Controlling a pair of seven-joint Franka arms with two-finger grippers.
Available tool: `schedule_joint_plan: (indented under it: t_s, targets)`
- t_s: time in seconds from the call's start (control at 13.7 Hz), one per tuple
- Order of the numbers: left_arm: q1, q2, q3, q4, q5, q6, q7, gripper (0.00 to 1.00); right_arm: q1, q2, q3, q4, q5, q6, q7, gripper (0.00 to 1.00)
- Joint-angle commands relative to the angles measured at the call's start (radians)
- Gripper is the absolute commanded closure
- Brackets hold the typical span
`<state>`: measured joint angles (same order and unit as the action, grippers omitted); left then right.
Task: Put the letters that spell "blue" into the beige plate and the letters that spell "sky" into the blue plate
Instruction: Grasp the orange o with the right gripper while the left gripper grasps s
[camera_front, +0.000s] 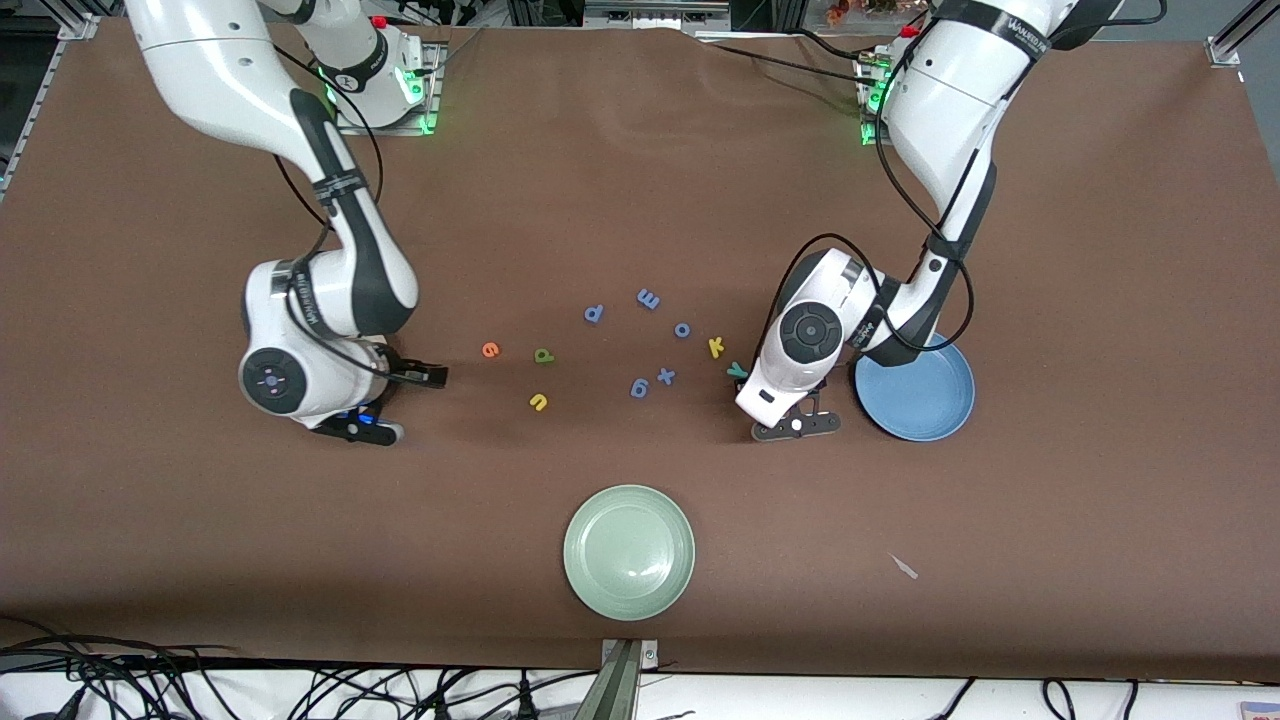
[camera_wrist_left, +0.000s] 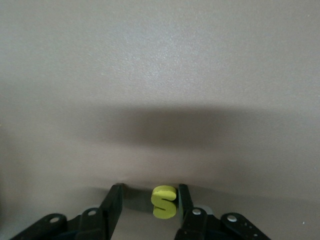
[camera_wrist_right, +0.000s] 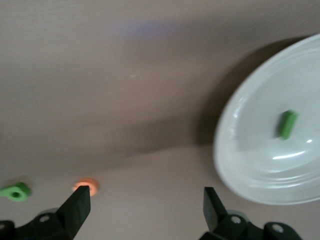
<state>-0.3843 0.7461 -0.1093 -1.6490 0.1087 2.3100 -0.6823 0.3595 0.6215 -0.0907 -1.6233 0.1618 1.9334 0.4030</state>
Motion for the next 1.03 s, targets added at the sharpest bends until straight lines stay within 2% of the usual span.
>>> schedule_joint_plan:
  t_s: [0.0, 0.07, 0.22, 0.44, 0.59, 0.73, 0.81, 0.88, 0.95]
  targets:
    - [-0.025, 0.016, 0.005, 0.02, -0.02, 0.005, -0.003, 0.69, 0.051, -0.026, -0.003, -0.029, 0.012, 0.044, 0.086, 0.0]
    - [-0.024, 0.013, 0.005, 0.021, -0.02, 0.002, -0.002, 0.98, 0.062, -0.048, -0.001, -0.056, 0.01, 0.071, 0.094, 0.0]
    - [-0.012, 0.001, 0.005, 0.021, -0.02, -0.015, 0.003, 1.0, 0.094, -0.1, -0.001, -0.172, 0.002, 0.215, 0.094, 0.0]
    - [0.019, -0.071, 0.011, 0.022, -0.012, -0.134, 0.015, 1.0, 0.147, -0.14, -0.001, -0.364, 0.002, 0.493, 0.094, 0.0]
    - [0.088, -0.128, 0.008, 0.021, -0.009, -0.251, 0.103, 1.0, 0.177, -0.132, -0.001, -0.415, 0.004, 0.582, 0.096, 0.0]
    - [0.142, -0.154, 0.011, 0.02, -0.009, -0.348, 0.247, 1.0, 0.184, -0.12, 0.0, -0.418, 0.004, 0.587, 0.097, 0.0]
    - [0.18, -0.154, 0.011, 0.012, -0.006, -0.357, 0.304, 0.98, 0.188, -0.117, 0.0, -0.421, 0.002, 0.584, 0.096, 0.0]
    - [0.211, -0.154, 0.01, 0.005, -0.006, -0.357, 0.363, 0.88, 0.191, -0.111, 0.0, -0.428, 0.002, 0.584, 0.094, 0.0]
    - [0.222, -0.146, 0.01, 0.0, -0.006, -0.359, 0.383, 0.55, 0.194, -0.108, 0.0, -0.429, 0.002, 0.584, 0.094, 0.0]
